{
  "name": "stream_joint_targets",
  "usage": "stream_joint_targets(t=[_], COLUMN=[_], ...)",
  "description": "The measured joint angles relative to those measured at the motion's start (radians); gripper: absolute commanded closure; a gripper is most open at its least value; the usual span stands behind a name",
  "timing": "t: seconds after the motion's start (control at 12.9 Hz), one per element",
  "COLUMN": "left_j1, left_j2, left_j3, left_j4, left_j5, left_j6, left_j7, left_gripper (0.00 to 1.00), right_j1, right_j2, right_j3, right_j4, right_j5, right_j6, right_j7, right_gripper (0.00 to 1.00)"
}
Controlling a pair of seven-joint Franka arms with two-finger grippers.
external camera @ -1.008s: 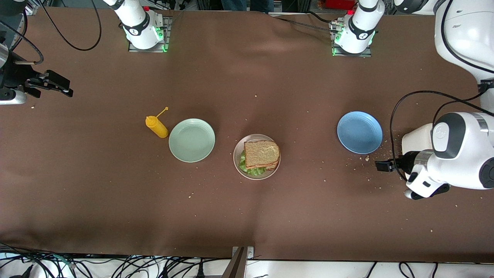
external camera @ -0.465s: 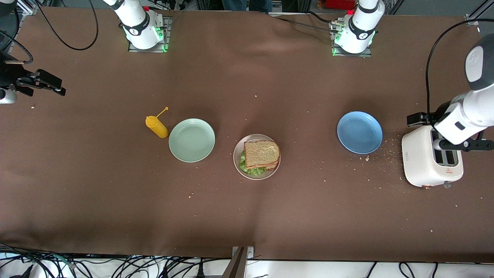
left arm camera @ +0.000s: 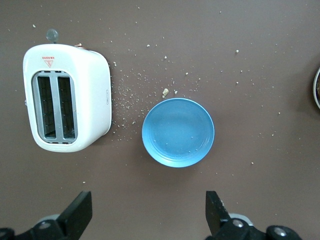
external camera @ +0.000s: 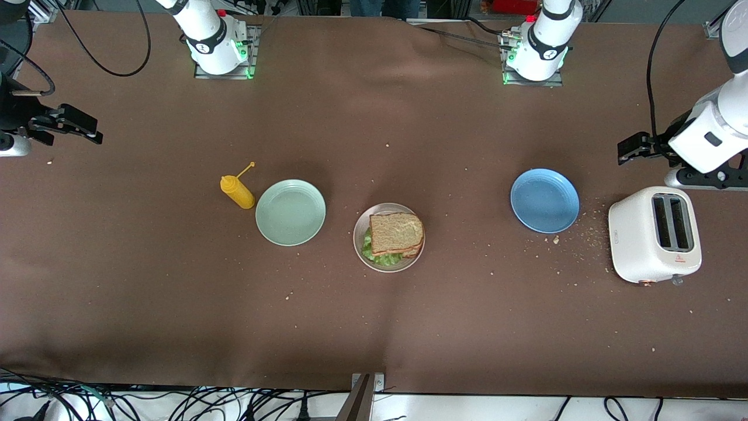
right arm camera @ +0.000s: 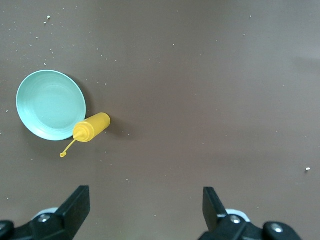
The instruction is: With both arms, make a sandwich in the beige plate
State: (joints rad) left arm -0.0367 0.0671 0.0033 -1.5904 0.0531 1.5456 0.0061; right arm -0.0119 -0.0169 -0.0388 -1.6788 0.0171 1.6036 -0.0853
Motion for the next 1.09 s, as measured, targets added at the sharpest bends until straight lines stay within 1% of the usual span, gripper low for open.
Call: stream_joint_targets(t=[0.39, 0.62, 0.78, 1.09], left_j1=[-0.003, -0.022, -0.029, -0.029], left_j2=[-0.063, -0.105, -0.115, -0.113], left_j3=[0.009, 0.055, 0.077, 0.083], left_j4=[-0.018, -0.063, -0.074, -0.081], left_j5=[-0.016, -0.049, -0.056, -0.056], left_j6=[0.000, 0.000, 0.000, 0.000], left_j7=[-0.001, -0.002, -0.002, -0.003], left_gripper=[0.00, 0.00, 0.00, 0.00], right_j1=[0.000, 0.000, 0.000, 0.000], right_j2=[0.000, 0.000, 0.000, 0.000], right_j3=[0.000, 0.000, 0.000, 0.000], right_j4=[0.000, 0.000, 0.000, 0.000], right_j5=[0.000, 0.000, 0.000, 0.000], right_j6=[-0.001, -0.001, -0.001, -0.001], right_j7=[0.000, 0.000, 0.000, 0.000], right_gripper=[0.00, 0.00, 0.00, 0.00])
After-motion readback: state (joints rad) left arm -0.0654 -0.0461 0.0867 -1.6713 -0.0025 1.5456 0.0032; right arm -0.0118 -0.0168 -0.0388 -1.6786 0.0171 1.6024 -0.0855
